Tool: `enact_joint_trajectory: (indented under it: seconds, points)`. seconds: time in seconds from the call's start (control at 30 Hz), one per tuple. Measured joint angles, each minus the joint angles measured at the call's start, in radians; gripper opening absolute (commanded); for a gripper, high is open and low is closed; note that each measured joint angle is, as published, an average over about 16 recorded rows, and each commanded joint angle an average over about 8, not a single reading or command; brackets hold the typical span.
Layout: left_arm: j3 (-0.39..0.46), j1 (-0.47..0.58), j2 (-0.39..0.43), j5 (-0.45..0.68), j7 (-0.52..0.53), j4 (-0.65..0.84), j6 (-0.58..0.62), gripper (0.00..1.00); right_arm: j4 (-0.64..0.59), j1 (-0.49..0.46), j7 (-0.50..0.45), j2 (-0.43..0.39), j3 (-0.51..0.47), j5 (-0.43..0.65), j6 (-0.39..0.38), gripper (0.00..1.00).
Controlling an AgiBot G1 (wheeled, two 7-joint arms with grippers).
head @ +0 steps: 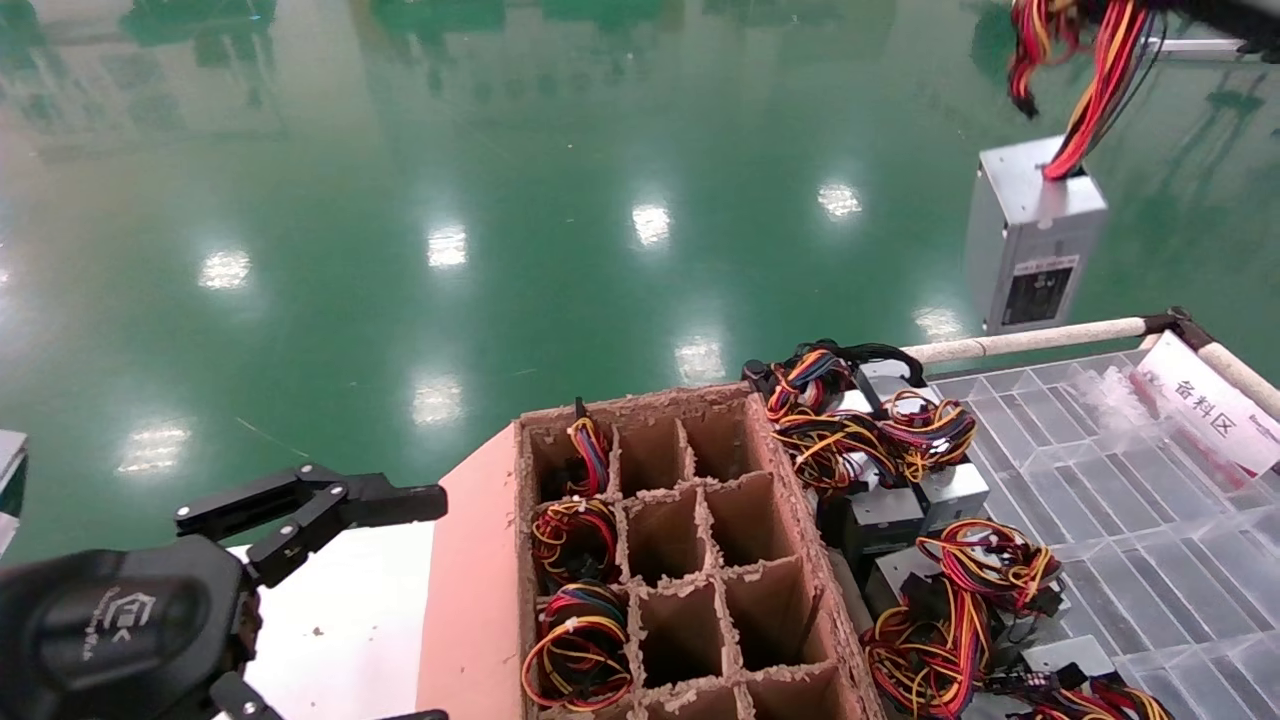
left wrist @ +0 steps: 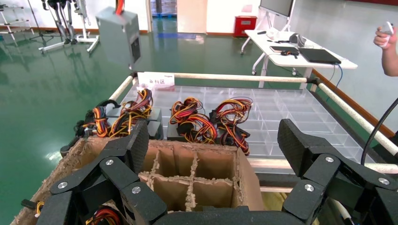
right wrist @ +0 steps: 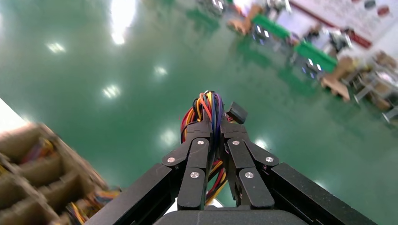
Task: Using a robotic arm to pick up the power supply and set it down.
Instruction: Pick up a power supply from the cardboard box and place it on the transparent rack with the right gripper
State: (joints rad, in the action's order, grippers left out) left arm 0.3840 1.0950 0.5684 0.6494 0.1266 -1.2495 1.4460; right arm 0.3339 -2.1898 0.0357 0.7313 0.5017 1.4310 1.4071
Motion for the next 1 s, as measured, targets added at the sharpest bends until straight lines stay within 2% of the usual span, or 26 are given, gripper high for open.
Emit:
enact_joint_trajectory:
  seconds: [0.4, 0.7, 1.0]
  points:
    - [0.0, 0.0, 0.0, 0.0, 0.0, 0.0, 0.0, 1.0, -0.2, -0.018, 0.194, 0.111, 0.085, 0.15, -0.191, 0.0]
    - [0.0, 0.0, 0.0, 0.0, 0.0, 0.0, 0.0, 1.0, -0.276, 0.022, 0.286, 0.181, 0.101, 0.177, -0.302, 0.0]
    - [0.0, 0.0, 0.0, 0.0, 0.0, 0.0, 0.0, 1.0, -0.315, 0.069, 0.33, 0.225, 0.098, 0.172, -0.387, 0.0]
